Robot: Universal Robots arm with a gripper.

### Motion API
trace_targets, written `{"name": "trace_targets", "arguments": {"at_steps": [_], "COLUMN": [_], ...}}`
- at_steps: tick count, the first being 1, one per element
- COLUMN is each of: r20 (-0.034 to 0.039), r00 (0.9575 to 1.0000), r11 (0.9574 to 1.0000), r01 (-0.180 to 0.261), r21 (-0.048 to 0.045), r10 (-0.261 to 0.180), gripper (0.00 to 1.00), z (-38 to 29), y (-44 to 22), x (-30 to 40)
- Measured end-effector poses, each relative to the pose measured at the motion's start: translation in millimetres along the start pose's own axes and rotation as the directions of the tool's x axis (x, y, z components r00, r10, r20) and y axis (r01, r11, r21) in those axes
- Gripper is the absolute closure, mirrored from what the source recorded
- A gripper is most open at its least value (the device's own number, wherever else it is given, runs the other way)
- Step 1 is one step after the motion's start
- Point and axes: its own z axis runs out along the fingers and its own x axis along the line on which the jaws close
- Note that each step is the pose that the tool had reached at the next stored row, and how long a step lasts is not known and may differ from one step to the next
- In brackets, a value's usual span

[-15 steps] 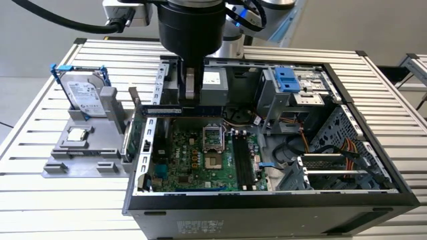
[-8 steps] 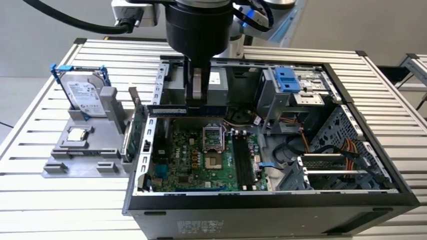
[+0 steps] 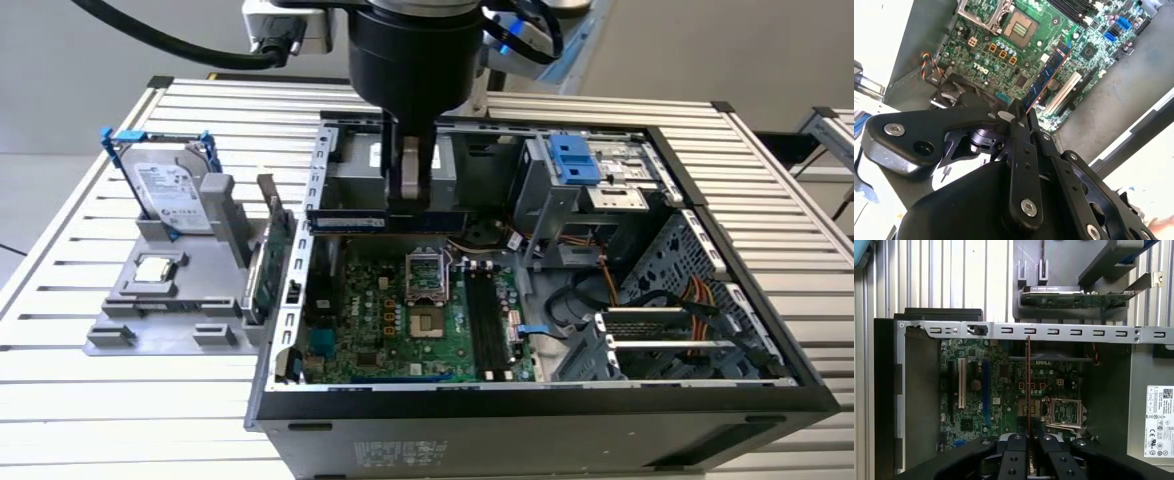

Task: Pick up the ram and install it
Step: 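Pick up the ram and move it above insertion slot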

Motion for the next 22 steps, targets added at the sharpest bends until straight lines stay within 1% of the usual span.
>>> {"name": "trace_targets", "arguments": {"at_steps": [18,22], "r20": [0.0000,-0.0001], "r00": [1.0000,1.0000], "r11": [1.0000,1.0000], "r01": [0.000,0.000], "r21": [0.0000,0.0000], "r10": [0.000,0.000], "gripper": [1.00,1.00], "z": [-0.6,-0.7], "y": [-21.4,-24.2], "x": [0.1,0.1]}}
